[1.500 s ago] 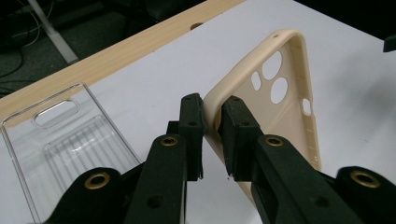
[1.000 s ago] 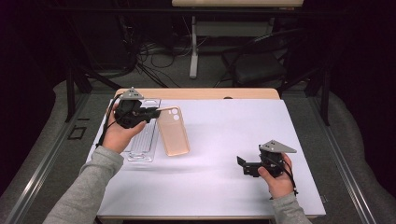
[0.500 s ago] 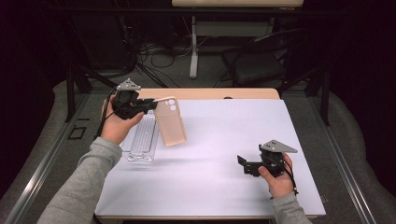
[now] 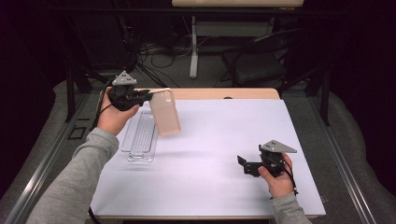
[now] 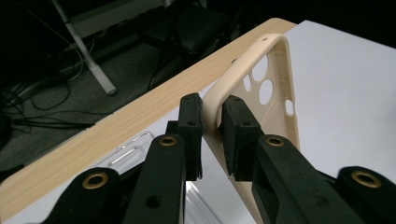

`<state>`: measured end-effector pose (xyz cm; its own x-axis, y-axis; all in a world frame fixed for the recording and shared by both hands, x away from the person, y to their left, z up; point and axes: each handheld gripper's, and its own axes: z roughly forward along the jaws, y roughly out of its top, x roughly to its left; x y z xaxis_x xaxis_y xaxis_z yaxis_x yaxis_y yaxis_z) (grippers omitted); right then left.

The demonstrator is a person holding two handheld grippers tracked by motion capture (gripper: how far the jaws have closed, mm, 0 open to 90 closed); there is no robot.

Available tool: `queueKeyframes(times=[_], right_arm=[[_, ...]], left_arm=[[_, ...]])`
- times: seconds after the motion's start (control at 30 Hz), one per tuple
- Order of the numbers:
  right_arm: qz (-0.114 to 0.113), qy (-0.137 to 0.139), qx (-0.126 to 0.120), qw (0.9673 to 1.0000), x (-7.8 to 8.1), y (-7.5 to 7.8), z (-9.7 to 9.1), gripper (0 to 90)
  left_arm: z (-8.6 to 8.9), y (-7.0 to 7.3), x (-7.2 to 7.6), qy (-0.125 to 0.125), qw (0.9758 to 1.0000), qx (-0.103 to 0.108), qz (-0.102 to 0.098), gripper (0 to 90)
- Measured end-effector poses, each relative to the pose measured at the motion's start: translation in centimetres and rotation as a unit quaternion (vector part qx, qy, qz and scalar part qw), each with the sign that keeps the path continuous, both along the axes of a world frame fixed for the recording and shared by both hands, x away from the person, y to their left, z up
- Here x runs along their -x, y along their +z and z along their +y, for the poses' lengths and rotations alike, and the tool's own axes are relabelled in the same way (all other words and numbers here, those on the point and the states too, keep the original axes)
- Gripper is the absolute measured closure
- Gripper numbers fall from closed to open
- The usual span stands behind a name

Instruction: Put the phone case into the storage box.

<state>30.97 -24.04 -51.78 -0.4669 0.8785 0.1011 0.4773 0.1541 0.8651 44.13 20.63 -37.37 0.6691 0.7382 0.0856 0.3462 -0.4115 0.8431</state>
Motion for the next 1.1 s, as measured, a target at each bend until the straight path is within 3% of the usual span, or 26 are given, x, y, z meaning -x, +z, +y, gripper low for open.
queueKeyframes(times=[0.2, 0.33, 0.7, 1.1], right_arm=[[0.001, 0.000, 0.000, 1.0000, 0.0, 0.0, 0.0, 2.9], [0.000, -0.002, 0.000, 1.0000, 0.0, 0.0, 0.0, 2.9], [-0.007, -0.007, 0.004, 0.9999, 0.1, -0.1, -0.1, 2.9], [-0.019, -0.021, 0.016, 0.9995, 0.2, -0.3, 0.2, 2.4]], left_arm=[[0.3, 0.0, -0.8, -0.002, 0.9994, -0.024, -0.025, 79.0], [0.5, -0.2, -1.3, 0.000, 0.9987, -0.042, -0.030, 79.0], [2.0, -0.2, -2.8, -0.009, 0.9974, -0.041, -0.058, 79.0], [4.3, 0.1, -4.4, 0.000, 0.9966, -0.023, -0.080, 79.0]])
